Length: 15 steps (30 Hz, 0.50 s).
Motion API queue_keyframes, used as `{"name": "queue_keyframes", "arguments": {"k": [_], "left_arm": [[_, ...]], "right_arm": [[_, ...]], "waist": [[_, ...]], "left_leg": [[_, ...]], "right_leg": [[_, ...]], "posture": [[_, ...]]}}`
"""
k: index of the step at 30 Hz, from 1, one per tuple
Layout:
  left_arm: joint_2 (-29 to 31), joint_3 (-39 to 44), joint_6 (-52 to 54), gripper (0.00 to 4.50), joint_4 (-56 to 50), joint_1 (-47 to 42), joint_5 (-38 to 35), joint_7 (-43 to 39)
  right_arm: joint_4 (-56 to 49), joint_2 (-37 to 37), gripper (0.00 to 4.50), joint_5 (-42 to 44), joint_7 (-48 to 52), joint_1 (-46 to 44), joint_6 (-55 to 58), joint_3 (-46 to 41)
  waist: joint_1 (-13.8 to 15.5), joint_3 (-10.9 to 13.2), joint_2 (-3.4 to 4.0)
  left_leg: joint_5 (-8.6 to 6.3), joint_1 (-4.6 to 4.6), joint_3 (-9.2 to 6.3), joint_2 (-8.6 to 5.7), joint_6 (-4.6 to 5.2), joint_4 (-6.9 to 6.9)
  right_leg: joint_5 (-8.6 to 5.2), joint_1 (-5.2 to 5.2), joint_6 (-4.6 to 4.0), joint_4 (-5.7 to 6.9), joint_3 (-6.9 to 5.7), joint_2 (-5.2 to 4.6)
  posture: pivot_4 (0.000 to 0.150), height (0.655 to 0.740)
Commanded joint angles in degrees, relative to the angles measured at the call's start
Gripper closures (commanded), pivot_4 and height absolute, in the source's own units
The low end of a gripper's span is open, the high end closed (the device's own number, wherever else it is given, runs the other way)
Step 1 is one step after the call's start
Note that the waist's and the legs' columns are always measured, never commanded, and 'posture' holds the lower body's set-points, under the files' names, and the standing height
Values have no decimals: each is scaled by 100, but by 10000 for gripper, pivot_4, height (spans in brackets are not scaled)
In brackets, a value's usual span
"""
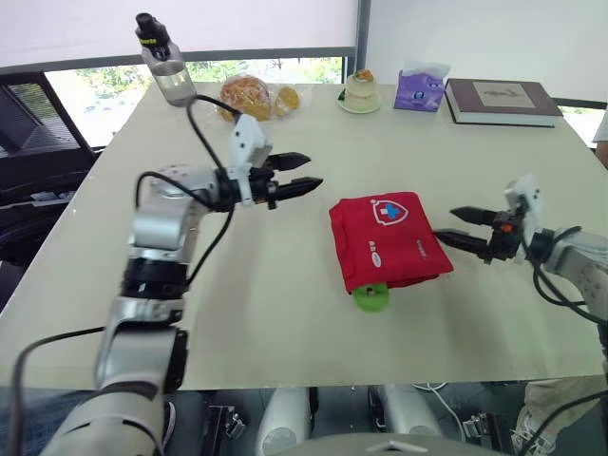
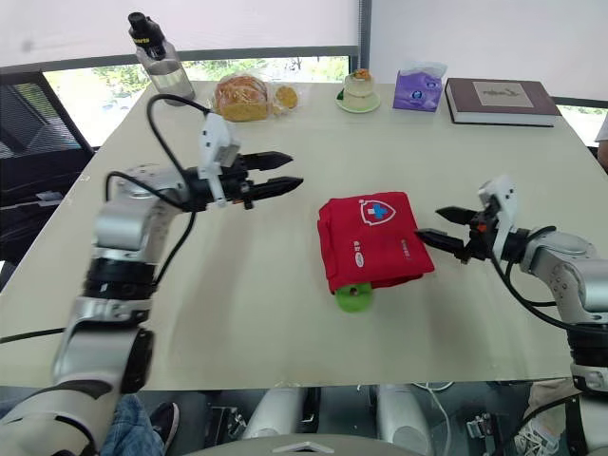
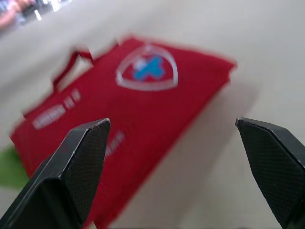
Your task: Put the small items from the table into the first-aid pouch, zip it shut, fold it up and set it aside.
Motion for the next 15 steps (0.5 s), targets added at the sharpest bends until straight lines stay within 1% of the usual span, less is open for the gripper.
{"name": "queue_keyframes", "arguments": {"k": [1,4,7,11,14,15], "left_arm": [[1082,560,1227,1211,-1761,652,-1338,-911],[1545,901,1597,1211,-2280,957,-1882,-1013],[1837,1177,1790,1211,-2509,1117,-2189,-972],[1868,1674,2266,1211,-2648,1057,-3016,-654],[1892,1743,2327,1211,-2730,1077,-3147,-383],[1908,1745,2317,0,-2753,1113,-3150,-326]], "right_arm": [[62,-41,0,388,382,-462,1135,295],[202,41,0,248,301,-627,1680,605],[359,276,0,330,267,-730,2053,699],[471,564,0,224,190,-801,2238,834],[622,837,0,400,117,-928,2501,632],[667,924,5023,438,74,-966,2556,551]], "waist": [[-77,10,-7],[-116,15,-12],[-132,16,-14],[-164,17,-18],[-183,18,-21],[-194,18,-21]], "left_leg": [[0,-2,7,6,0,4],[0,3,-2,30,0,2],[0,5,1,34,0,2],[0,6,4,37,0,5],[0,7,4,39,0,6],[0,7,5,40,0,5]], "right_leg": [[0,-2,0,0,7,1],[0,-6,-1,0,6,11],[-2,-6,-2,1,3,14],[-5,-5,7,2,4,15],[-5,-5,11,2,3,17],[-5,-5,11,2,3,18]], "posture": [[1500,7400],[1500,7400],[1500,7400],[1500,7400],[1500,7400],[1500,7400]]}}
